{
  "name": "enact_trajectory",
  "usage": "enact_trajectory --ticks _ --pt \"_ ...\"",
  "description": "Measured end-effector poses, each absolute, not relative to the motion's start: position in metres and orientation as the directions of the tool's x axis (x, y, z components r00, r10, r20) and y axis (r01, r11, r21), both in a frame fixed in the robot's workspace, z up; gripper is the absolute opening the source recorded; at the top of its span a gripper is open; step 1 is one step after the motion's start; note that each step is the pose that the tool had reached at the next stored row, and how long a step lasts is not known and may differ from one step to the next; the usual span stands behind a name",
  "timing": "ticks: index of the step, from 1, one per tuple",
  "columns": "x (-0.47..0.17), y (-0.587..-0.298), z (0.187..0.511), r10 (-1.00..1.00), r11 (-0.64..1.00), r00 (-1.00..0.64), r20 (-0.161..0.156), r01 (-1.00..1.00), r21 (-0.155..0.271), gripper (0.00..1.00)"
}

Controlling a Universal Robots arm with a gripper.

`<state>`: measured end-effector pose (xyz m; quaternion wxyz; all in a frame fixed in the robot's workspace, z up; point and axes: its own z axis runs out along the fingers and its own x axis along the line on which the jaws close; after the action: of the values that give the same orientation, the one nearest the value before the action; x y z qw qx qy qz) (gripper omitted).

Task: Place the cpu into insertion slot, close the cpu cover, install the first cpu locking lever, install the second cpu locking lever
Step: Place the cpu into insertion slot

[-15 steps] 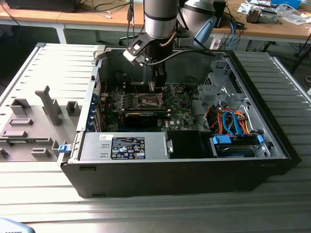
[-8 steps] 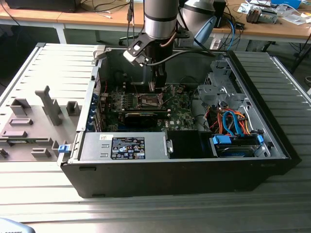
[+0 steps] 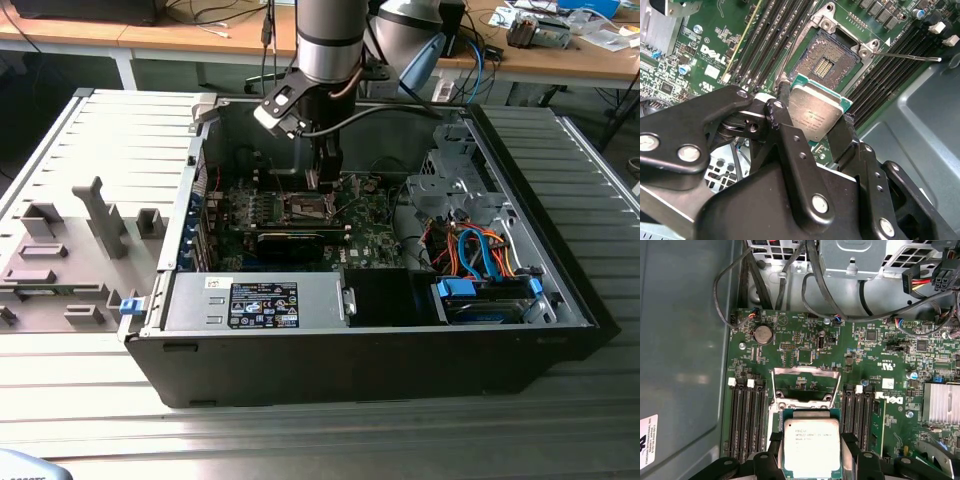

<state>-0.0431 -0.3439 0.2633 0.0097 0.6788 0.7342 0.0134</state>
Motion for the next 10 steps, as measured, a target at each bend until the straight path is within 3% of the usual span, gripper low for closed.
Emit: enact_trajectory --ticks 10 --pt "-0.0432 -0.3439 0.2618 0.997 0.078 -0.078 0.004 0.996 0.033 0.55"
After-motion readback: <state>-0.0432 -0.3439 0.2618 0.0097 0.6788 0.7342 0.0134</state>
